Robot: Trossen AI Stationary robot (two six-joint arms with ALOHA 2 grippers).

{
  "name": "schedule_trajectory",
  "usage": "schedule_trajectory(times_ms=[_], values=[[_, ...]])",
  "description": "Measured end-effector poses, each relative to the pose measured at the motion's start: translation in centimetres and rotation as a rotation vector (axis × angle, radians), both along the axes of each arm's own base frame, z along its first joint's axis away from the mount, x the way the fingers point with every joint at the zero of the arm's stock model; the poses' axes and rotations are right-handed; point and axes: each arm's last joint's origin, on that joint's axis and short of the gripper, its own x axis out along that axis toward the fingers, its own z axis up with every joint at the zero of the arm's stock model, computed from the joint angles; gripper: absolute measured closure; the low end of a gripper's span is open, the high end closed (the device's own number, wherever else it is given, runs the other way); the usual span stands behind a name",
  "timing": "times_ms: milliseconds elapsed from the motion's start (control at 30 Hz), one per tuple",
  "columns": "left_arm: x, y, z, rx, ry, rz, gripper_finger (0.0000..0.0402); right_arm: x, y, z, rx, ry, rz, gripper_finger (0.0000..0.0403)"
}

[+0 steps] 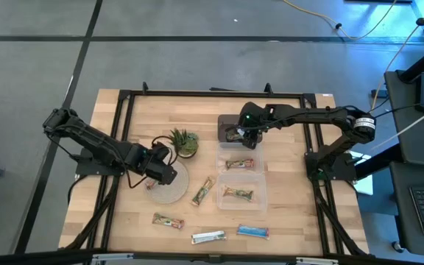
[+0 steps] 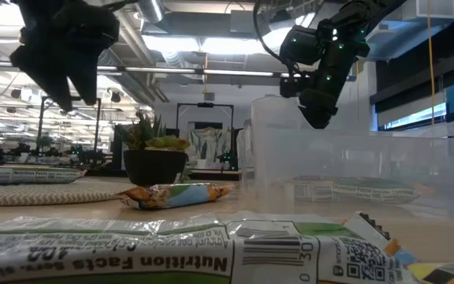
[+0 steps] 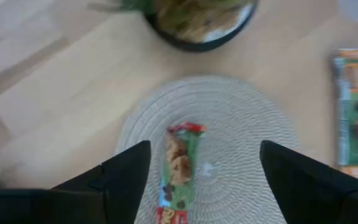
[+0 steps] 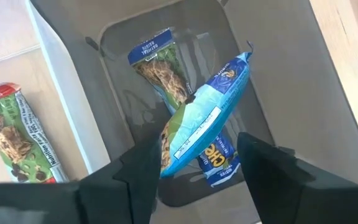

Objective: Pick and place Granola Bars by type
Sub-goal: Put the red granola bar into the top transparent bin

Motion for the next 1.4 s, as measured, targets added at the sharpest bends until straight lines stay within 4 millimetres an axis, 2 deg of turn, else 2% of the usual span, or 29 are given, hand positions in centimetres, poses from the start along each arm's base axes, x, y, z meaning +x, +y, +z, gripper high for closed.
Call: schedule_trajectory(times_ms=[233,600,867,1033,1167,1400], values=[[0.4,-0.7,-1.2,-0.051,0.072,0.021,0.0102,0.0,0.0,0.0,0.005,-0.003,-0.013,0.0189],[1.7,-1.5,-4.5,-0.088,0.234,0.103,0.0103,0.0,0.0,0.0,0.006,-0.003,-0.012,0.0189],[2.4,-1.2,-6.2,-0.097,0.310,0.128,0.0103,0.0,0.0,0.0,0.012,-0.005,-0.009,0.0189],[2.5,-0.5,-8.0,-0.140,0.285,0.105,0.0104,0.0,0.0,0.0,0.011,-0.005,-0.007,0.0189],[1.8,0.0,-9.8,-0.187,0.254,0.118,0.0104,0.0,0.0,0.0,0.012,-0.004,-0.006,0.0189],[1.2,0.1,-9.8,-0.202,0.231,0.083,0.0122,0.0,0.0,0.0,0.012,0.000,-0.005,0.0189]])
